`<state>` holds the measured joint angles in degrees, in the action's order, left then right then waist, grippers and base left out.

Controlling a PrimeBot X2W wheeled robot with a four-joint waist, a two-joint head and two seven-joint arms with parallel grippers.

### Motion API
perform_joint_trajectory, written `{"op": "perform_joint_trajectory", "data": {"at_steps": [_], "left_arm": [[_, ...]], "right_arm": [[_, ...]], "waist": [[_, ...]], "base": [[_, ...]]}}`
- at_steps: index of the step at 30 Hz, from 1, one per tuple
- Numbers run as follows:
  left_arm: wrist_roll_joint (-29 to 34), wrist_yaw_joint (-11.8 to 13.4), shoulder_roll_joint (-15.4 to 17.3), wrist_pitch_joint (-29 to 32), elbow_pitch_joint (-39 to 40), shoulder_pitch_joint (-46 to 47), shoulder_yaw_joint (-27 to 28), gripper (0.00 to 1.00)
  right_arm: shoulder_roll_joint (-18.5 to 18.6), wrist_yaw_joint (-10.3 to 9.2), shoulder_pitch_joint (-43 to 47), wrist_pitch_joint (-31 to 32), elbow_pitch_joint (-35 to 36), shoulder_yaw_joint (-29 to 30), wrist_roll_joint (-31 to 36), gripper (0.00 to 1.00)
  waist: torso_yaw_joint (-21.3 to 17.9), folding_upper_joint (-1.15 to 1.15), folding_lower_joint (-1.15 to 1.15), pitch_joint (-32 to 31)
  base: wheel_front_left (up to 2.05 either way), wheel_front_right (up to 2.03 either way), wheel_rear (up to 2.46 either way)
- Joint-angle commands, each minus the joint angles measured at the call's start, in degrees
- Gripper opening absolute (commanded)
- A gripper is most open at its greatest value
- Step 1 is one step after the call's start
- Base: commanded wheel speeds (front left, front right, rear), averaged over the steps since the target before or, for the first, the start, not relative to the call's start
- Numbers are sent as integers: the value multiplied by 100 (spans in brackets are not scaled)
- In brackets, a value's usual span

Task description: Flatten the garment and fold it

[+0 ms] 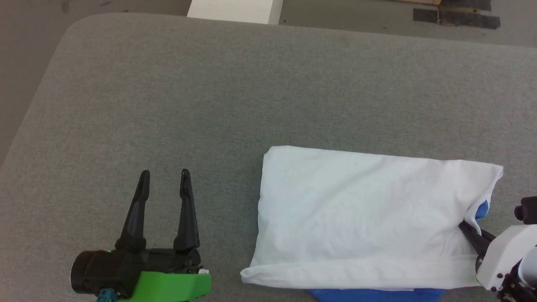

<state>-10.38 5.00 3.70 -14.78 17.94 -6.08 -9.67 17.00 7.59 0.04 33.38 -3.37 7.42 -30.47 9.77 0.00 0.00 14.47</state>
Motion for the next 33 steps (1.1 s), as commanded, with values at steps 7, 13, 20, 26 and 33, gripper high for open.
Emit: {"op": "perform_joint_trajectory", "data": {"at_steps": [7,13,20,26,33], "left_arm": [[-8,-118,-35,-21,-111,-219,88,100],[-32,-169,-40,-21,-170,-390,75,100],[-87,-196,-52,-21,-271,-451,-30,100],[-154,-162,-65,-22,-300,-409,-110,100],[-217,-150,-75,-22,-329,-211,-218,100]], "right_arm": [[94,-10,-35,-143,-340,931,324,0],[427,-10,97,-33,-388,1676,651,0],[459,-10,24,498,468,1206,527,0],[35,-10,-188,1307,1461,240,246,0],[-119,-10,-732,1785,1620,-685,147,0]], "waist": [[-212,0,0,-494],[-343,0,0,-719],[-460,0,0,-833],[-508,0,0,-784],[-368,0,0,-542]], "base": [[0,0,0],[0,0,0],[0,0,0],[0,0,0],[0,0,0]]}}
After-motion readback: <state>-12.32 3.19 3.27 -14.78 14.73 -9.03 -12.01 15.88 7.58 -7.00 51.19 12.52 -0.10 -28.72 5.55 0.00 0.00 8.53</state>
